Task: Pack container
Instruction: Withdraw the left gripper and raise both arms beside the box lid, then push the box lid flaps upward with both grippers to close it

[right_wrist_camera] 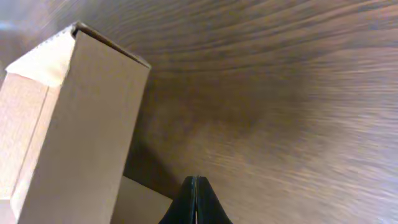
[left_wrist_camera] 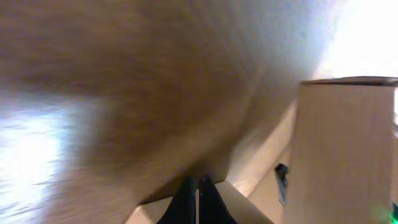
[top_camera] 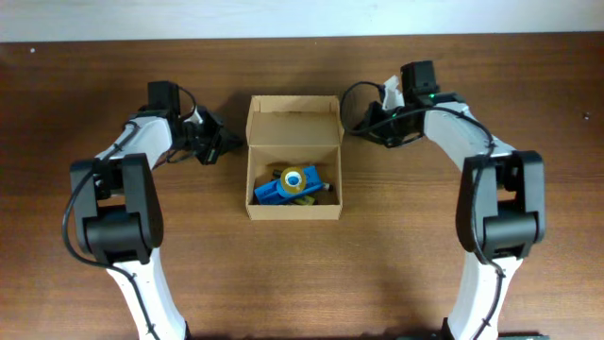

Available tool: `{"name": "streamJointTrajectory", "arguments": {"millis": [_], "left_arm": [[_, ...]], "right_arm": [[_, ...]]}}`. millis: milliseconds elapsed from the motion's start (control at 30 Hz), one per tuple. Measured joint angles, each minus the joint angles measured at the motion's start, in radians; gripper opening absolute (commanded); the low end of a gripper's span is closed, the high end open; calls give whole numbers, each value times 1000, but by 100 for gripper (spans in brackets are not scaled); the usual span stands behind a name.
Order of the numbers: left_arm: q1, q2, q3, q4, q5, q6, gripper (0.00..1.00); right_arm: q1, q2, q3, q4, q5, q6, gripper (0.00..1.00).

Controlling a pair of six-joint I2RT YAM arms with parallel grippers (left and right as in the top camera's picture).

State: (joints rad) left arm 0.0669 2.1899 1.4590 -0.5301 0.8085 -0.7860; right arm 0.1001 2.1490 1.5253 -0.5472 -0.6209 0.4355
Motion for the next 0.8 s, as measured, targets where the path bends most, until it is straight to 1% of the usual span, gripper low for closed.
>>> {"name": "streamJointTrajectory", "arguments": {"millis": [233, 400, 567, 633, 800], "left_arm": [[-45, 0, 0, 62, 12, -27, 2], [-58, 0, 0, 84, 19, -36, 2], [-58, 0, 0, 171, 56, -44, 2], [-58, 0, 2, 198, 72, -45, 2], [-53, 0, 6, 202, 97, -39, 2]], "right_arm": [[42, 45, 0, 77, -58, 47, 4], [63, 51, 0, 171, -97, 68, 3], [65, 51, 0, 253, -135, 73, 3], [65, 51, 0, 282, -151, 69, 3], [64, 51, 1, 325, -197, 15, 4]]}}
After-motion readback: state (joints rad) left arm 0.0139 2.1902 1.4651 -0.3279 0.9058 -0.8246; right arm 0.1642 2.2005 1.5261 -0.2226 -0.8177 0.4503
